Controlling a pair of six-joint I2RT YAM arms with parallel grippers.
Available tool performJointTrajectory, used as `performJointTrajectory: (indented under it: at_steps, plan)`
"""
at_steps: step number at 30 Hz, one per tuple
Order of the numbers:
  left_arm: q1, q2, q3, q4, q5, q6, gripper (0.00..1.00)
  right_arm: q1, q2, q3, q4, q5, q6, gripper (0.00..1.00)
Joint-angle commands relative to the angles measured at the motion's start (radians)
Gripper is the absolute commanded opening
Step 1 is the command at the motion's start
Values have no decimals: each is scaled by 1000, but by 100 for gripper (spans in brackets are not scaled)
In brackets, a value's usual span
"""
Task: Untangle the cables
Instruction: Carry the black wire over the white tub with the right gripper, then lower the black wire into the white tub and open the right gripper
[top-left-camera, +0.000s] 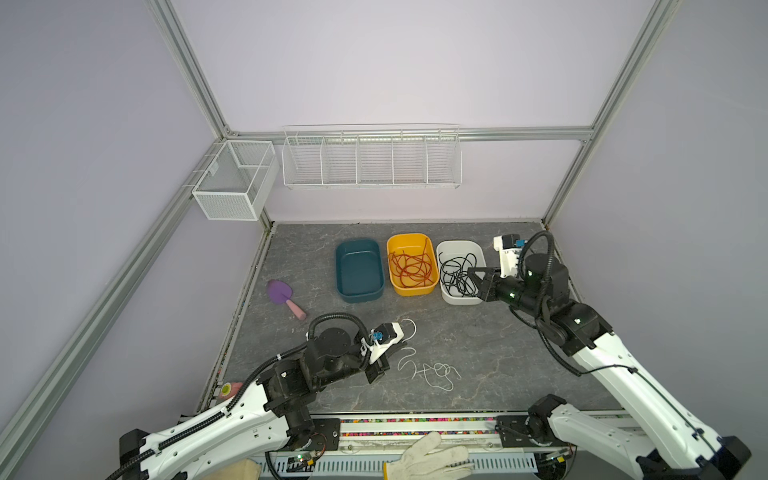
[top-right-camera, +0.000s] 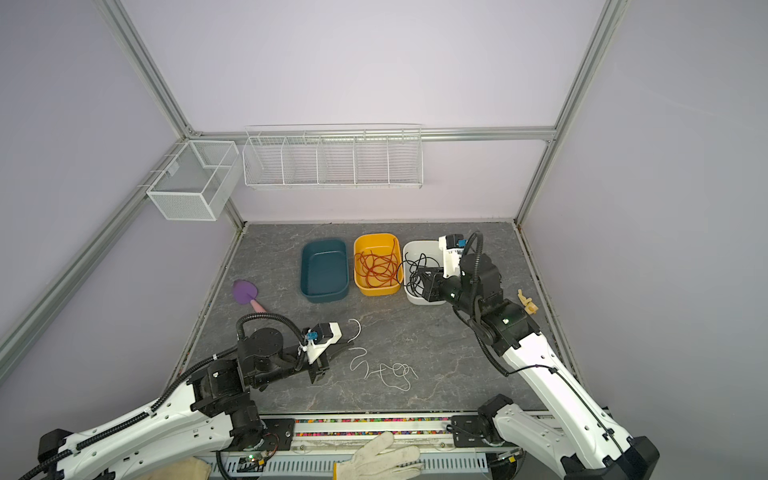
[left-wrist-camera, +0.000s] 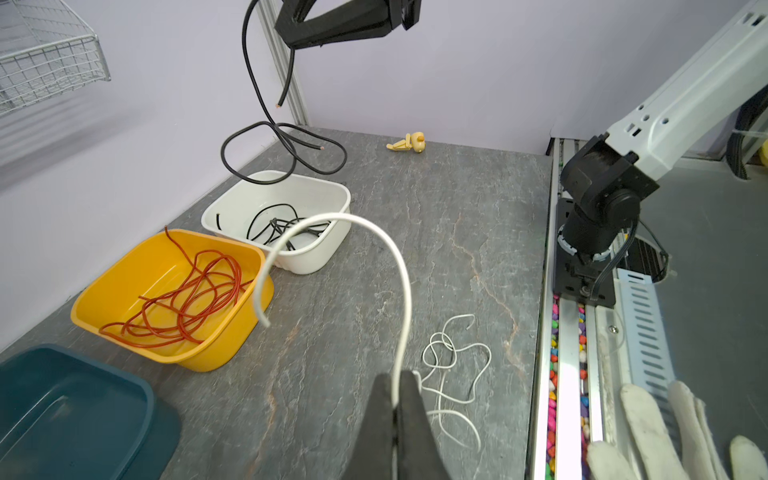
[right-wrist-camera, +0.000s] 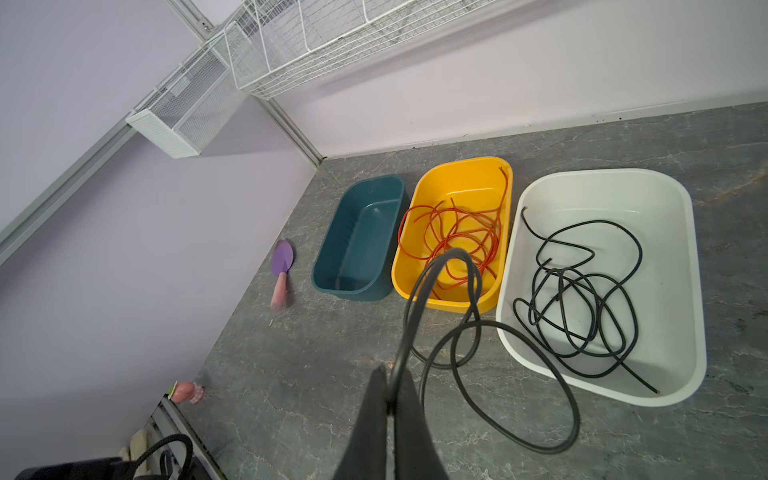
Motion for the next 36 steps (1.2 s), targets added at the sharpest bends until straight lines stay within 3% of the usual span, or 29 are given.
performJointTrajectory:
  at_steps: [1, 10, 15, 20, 26, 36]
  plan:
    - [-4, -5, 20, -149, -48, 82, 0, -40, 50, -3, 56, -18, 38, 6]
    - [-3, 39, -10, -82, -155, 203, 0, -124, 266, 47, 100, -21, 81, 6]
    - [-2, 134, 0, -54, -234, 255, 0, -163, 395, 98, 99, -31, 105, 6]
    - [-2, 164, -44, 4, -251, 263, 0, -187, 483, 136, 86, -4, 107, 6]
    - [-2, 135, -75, 56, -352, 271, 0, -195, 597, 178, 79, -4, 116, 6]
    - [-4, 172, -82, 46, -323, 256, 0, -210, 759, 237, -10, 34, 140, 6]
